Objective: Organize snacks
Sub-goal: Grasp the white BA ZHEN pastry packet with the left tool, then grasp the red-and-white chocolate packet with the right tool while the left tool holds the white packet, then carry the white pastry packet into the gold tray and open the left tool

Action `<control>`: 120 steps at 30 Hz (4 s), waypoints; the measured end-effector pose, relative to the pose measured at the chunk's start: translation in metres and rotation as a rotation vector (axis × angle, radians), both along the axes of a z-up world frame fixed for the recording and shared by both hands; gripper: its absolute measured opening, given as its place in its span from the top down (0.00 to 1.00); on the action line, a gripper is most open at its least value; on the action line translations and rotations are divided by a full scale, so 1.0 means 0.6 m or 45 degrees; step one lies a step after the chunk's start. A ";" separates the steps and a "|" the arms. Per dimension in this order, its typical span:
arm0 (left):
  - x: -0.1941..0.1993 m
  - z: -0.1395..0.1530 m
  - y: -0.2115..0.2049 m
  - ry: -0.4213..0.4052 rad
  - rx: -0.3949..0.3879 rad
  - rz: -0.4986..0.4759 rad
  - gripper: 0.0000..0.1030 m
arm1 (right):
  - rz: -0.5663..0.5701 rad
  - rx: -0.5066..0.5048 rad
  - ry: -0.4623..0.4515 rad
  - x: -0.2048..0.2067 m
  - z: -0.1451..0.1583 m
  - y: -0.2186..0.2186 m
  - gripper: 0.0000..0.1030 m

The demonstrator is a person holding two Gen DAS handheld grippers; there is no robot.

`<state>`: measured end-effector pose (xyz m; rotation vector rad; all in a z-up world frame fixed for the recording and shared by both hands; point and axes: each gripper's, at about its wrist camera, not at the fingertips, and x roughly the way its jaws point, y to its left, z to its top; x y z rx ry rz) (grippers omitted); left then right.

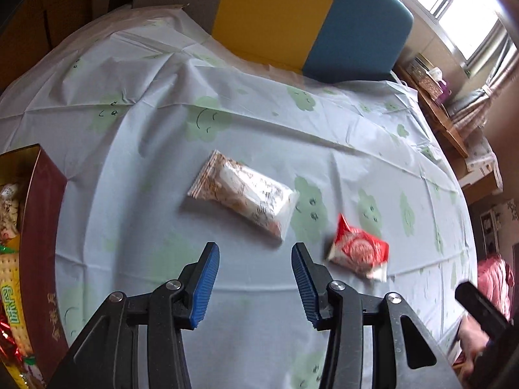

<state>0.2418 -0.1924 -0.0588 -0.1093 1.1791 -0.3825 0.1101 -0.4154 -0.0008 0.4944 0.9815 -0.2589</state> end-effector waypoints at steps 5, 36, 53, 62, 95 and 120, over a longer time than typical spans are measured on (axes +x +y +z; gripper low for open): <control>0.033 -0.013 -0.006 0.046 -0.015 0.027 0.48 | 0.019 0.018 -0.014 -0.002 0.006 0.005 0.00; 0.050 -0.024 -0.071 -0.119 0.306 -0.133 0.62 | 0.028 0.121 -0.066 -0.012 0.014 -0.003 0.00; -0.240 -0.033 0.036 -0.249 0.172 -0.438 0.63 | 0.212 0.161 0.067 0.010 -0.045 0.042 0.19; -0.239 -0.035 0.043 -0.322 0.116 -0.451 0.62 | 0.414 0.030 0.175 0.044 -0.070 0.099 0.33; -0.255 -0.027 0.057 -0.360 0.044 -0.383 0.62 | 0.746 -0.108 0.301 0.037 -0.114 0.186 0.61; -0.300 -0.017 0.085 -0.353 0.141 -0.375 0.64 | 0.775 -0.089 0.245 0.013 -0.115 0.203 0.32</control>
